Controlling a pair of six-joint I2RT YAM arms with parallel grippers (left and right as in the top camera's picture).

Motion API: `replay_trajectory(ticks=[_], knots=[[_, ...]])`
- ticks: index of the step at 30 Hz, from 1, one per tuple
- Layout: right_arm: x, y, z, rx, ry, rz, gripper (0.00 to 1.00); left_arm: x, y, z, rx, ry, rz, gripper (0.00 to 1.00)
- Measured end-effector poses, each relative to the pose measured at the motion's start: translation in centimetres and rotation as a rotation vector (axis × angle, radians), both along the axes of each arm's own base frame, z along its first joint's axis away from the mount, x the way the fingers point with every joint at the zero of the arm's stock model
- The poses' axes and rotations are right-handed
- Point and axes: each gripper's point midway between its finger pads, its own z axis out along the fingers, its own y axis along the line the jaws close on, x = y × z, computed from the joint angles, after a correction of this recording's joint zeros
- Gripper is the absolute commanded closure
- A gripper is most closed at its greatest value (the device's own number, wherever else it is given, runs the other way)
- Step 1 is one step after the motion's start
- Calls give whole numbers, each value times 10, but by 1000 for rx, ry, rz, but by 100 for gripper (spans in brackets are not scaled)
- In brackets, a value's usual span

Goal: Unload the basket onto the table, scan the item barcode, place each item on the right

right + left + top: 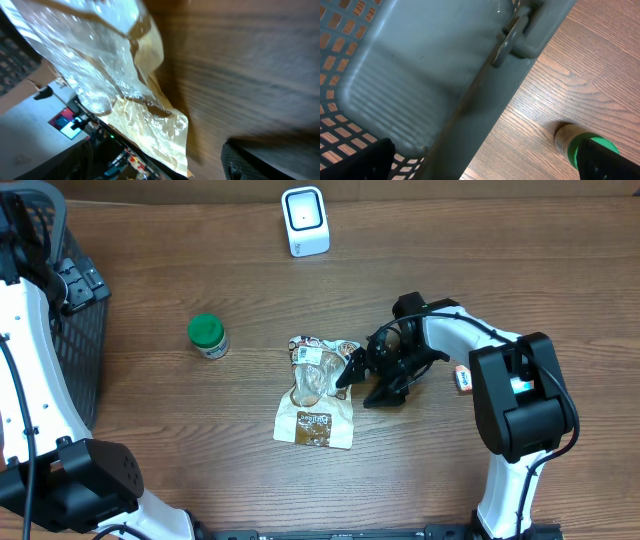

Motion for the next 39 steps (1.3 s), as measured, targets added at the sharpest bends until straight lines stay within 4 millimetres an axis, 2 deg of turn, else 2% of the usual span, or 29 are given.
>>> replay_trajectory(ticks=[6,10,14,17,18,21,23,28,33,36,39], knots=[[-17,20,-2,29,-19,38,17,0,0,0,0,0,0,0],[-27,40,-1,74,-24,54,24,0,0,0,0,0,0,0],[-24,53,-2,111,-55,52,31,0,0,0,0,0,0,0],[-10,59,-4,132,-114,33,50,0,0,0,0,0,0,1],[-4,61,-5,137,-137,26,62,0,0,0,0,0,0,0],[12,64,-12,128,-202,1,87,0,0,0,0,0,0,0],[19,65,-17,118,-225,-13,95,0,0,0,0,0,0,0],[23,65,-19,112,-234,-26,96,0,0,0,0,0,0,0],[19,61,-19,96,-242,-1,96,0,0,0,0,0,0,0],[22,56,-7,72,-317,35,96,0,0,0,0,0,0,0],[33,52,21,48,-449,74,96,0,0,0,0,0,0,0]])
